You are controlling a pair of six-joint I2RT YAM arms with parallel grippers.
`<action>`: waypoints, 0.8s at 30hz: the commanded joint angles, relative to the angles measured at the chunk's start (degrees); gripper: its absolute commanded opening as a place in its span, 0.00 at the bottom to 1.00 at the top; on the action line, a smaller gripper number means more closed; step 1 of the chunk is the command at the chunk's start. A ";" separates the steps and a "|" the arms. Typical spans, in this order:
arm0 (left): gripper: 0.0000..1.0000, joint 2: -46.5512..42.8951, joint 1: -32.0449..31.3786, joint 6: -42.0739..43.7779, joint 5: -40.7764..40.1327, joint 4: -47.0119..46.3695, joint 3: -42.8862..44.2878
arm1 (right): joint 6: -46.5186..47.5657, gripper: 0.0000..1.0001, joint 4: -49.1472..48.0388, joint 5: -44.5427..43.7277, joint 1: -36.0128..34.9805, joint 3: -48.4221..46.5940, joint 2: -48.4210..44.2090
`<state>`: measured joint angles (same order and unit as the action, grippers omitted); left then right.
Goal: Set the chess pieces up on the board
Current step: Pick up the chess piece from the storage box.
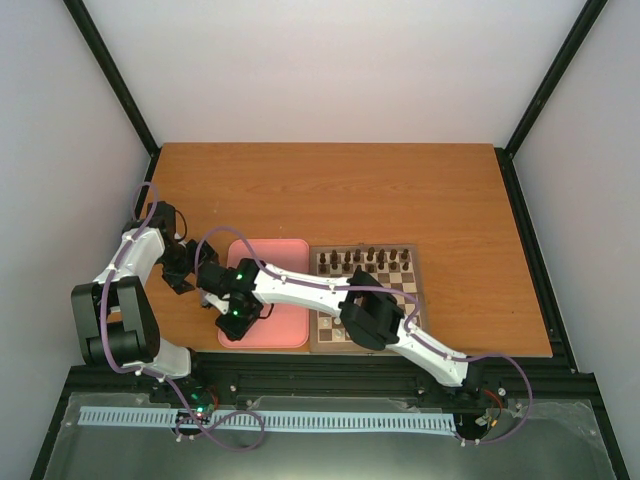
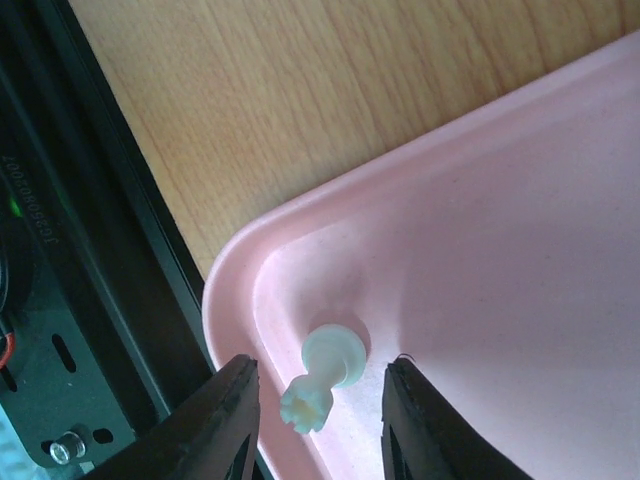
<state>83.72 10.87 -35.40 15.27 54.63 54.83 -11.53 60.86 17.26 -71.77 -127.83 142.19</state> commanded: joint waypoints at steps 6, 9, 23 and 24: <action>1.00 -0.60 -0.31 -0.55 0.55 -0.27 1.65 | 0.36 0.20 0.98 -1.06 -0.23 -1.66 1.07; 1.00 -0.63 -0.25 -0.55 0.50 -0.31 1.60 | 0.00 0.09 1.09 -2.04 -0.22 -1.63 0.80; 1.00 -0.87 -0.26 -0.59 0.89 -0.31 1.65 | -8.73 0.03 -1.92 -14.45 4.39 23.94 -26.26; 1.00 -0.85 -0.25 -0.62 1.00 -0.33 1.69 | -9.48 0.03 -2.19 -14.49 4.82 27.76 -29.14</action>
<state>83.72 10.85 -35.40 15.35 54.63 54.83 -16.64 59.13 6.39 -69.23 -109.32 124.64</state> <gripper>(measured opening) 0.998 0.065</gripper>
